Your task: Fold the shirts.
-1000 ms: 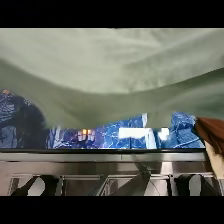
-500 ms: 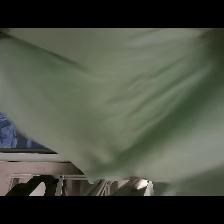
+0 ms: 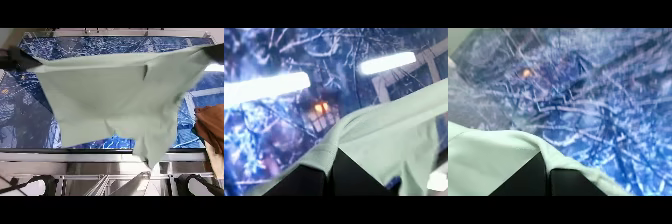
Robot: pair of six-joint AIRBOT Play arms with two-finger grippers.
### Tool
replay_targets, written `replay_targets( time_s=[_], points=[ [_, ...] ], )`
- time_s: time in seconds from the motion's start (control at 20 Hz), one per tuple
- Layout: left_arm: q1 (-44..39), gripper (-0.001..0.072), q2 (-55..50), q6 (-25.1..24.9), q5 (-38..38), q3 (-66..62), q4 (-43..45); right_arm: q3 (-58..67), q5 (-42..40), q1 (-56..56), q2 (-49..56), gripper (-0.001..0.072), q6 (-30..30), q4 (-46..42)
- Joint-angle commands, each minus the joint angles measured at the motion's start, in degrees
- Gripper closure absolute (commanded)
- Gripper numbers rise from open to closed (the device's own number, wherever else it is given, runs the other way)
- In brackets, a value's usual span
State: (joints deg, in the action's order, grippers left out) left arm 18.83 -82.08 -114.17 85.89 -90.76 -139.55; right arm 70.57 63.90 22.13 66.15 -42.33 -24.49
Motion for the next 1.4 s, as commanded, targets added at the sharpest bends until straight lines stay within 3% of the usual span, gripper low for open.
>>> replay_targets(
  time_s=[0.0,0.25,0.5,0.65,0.75,1.05,1.35],
  points=[
    [2.8,0.0684,-10.56,-1.7,-2.08,1.92,-2.73,-1.4,-7.19,-4.94,11.5,0.0693,2.03,-1.95],
    [2.14,0.0684,-23.26,-1.92,-5.55,-0.66,-2.73,-1.4,-9.86,-5.2,23.41,0.0693,10.93,13.29],
    [-1.53,0.0683,-34.1,0.76,-5.2,-11.87,-2.73,-1.4,-12.52,-5.2,32.02,0.0692,12.52,16.41],
    [-3.23,0.0683,-38.66,3.52,-5.49,-19.28,-2.73,-1.18,-14.93,-5.2,35.3,0.0692,20.44,28.74],
    [-3.96,0.0683,-40.68,5.4,-6.49,-24.3,-2.73,0.87,-15.04,-5.22,37.11,0.0692,22.47,34.47],
    [-4.72,0.0683,-41.72,5.64,-12.5,-25.68,-2.71,8.02,-16.06,-5.73,39.91,0.0692,22.69,34.38],
    [-3.74,0.0683,-41.77,4.63,-10.05,-19.69,-2.49,7.67,-9.42,-3.98,42.58,0.0692,15.34,16.39]
  ],
)
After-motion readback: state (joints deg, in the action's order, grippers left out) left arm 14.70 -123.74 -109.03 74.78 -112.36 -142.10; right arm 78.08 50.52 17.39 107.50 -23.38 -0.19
